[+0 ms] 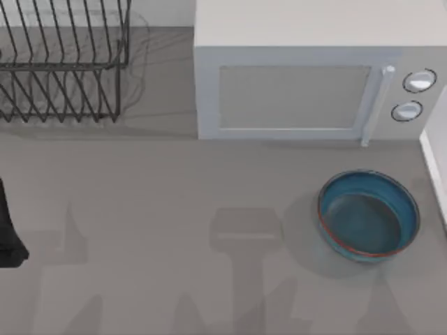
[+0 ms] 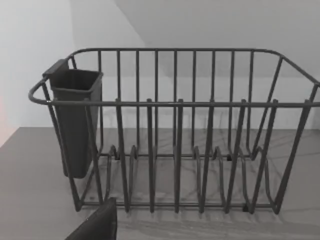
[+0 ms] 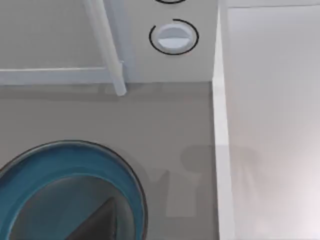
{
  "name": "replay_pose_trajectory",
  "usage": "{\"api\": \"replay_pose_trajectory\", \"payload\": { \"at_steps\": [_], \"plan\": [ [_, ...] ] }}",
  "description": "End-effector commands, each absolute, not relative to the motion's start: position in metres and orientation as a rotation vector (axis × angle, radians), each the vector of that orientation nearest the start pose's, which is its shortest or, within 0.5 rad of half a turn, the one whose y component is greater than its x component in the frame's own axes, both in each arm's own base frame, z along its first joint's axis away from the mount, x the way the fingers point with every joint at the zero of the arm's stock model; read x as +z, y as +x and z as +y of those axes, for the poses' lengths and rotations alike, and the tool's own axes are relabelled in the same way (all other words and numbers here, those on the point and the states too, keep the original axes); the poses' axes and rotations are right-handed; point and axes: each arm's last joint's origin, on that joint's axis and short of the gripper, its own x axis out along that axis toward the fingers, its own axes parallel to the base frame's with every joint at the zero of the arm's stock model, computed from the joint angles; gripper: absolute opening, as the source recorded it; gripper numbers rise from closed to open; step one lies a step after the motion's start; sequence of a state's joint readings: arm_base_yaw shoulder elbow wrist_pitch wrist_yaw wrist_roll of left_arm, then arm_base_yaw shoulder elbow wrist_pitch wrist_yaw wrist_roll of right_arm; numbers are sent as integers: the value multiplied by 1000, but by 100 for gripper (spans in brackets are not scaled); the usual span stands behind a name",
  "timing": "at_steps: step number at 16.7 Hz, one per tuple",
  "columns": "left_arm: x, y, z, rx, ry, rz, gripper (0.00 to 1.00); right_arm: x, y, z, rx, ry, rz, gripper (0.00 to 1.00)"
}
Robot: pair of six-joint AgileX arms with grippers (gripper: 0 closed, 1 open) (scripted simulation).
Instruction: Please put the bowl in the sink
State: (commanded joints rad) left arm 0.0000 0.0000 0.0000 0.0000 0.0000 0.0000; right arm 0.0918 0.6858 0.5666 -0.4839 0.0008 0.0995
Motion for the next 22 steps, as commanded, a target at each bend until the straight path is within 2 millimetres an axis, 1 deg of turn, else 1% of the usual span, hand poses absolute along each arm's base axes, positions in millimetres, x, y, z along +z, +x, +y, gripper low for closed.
{"api": "replay_pose_trajectory", "payload": {
  "at_steps": [3,6,9,12,15,20,21,22],
  "plan": [
    [160,106,-1,0,0,0,100,251,197,26,56,67,912,100],
    [160,106,-1,0,0,0,100,250,241,42,41,54,1175,100],
    [160,106,-1,0,0,0,100,244,277,57,21,35,1371,100],
    [160,106,-1,0,0,0,100,234,305,70,2,17,1507,100],
    [160,106,-1,0,0,0,100,229,319,78,-8,8,1567,100],
    [160,106,-1,0,0,0,100,229,320,77,-11,12,1568,100],
    [160,106,-1,0,0,0,100,228,320,77,-11,11,1570,100],
    [160,106,-1,0,0,0,100,222,320,78,-11,8,1579,100]
  ]
}}
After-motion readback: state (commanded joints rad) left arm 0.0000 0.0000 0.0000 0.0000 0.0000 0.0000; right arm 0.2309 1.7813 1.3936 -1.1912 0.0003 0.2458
